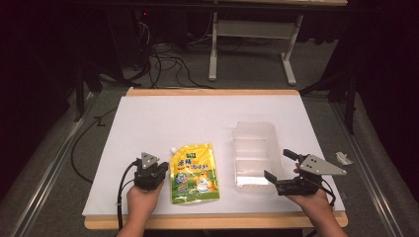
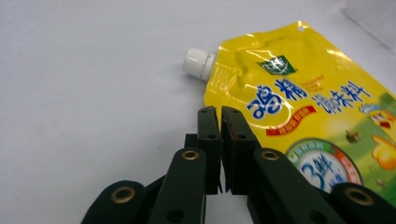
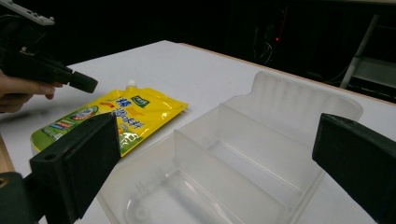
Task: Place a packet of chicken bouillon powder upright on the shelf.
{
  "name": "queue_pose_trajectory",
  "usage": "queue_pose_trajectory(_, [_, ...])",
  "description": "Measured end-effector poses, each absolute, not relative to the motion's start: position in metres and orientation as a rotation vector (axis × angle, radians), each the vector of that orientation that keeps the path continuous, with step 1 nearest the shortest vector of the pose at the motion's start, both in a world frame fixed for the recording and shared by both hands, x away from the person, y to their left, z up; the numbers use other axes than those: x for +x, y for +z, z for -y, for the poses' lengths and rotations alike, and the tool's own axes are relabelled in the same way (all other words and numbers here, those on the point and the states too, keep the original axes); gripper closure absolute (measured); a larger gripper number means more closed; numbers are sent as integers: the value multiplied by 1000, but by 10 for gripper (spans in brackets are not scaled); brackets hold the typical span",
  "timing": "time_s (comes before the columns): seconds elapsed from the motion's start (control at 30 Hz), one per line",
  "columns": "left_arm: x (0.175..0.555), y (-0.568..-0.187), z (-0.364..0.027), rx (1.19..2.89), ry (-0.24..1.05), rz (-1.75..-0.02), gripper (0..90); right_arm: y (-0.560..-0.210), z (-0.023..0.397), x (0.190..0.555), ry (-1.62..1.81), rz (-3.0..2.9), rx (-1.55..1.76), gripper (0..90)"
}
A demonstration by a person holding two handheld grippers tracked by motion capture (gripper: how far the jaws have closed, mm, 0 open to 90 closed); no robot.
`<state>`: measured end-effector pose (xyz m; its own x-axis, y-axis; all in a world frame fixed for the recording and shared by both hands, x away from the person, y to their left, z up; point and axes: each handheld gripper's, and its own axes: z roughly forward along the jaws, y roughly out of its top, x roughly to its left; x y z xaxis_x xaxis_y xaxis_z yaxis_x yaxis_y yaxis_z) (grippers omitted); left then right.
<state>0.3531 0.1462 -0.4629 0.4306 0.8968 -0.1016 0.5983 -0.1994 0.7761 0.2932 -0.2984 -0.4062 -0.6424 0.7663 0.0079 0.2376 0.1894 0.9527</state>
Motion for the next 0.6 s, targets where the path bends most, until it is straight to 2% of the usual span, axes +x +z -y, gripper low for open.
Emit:
queue_pose_trajectory(0.1, [362, -464, -144, 1880, 470, -1277, 851, -406, 299, 293, 1464, -1989, 942, 15])
queue_pose_trajectory(0.17, [367, -464, -143, 1861, 451, -1282, 810, -406, 300, 293, 1464, -1986, 944, 16])
queue_pose_trajectory(0.4, [388, -475, -139, 1822, 393, -1356, 587, -408, 299, 292, 1457, -1995, 950, 17])
queue_pose_trajectory(0.53, [394, -479, -137, 1815, 327, -1367, 520, -408, 300, 293, 1452, -1996, 948, 18])
queue_pose_trajectory(0.6, [396, -481, -136, 1811, 296, -1368, 520, -409, 300, 293, 1450, -1997, 954, 19])
